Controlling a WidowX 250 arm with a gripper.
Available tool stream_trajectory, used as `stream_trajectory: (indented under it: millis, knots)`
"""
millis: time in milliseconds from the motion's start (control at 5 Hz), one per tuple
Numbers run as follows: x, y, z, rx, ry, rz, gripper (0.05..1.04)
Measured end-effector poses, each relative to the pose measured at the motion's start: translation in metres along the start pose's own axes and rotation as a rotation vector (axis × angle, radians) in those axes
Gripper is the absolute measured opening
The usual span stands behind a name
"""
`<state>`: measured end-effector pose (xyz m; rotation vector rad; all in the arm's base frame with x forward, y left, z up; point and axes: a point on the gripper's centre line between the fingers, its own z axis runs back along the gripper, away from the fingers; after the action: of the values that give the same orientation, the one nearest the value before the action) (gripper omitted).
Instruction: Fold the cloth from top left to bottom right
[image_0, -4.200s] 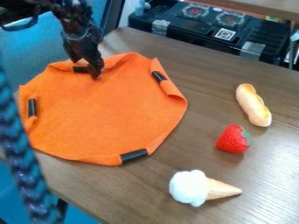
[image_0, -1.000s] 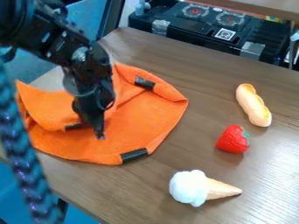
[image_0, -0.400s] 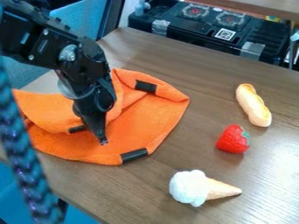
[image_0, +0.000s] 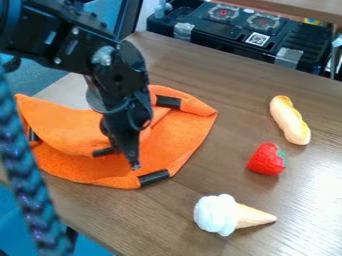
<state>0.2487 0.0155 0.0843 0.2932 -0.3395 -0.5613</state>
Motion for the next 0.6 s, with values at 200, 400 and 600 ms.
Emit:
stream_trajectory:
  millis: [200, 400, 600]
  knots:
    - [-0.001, -0.016, -0.008, -0.056, 0.046, -0.025, 0.080]
    - [-0.003, -0.026, -0.013, -0.171, 0.084, -0.079, 0.220]
    - [-0.002, -0.015, -0.011, -0.313, 0.135, -0.073, 0.503]
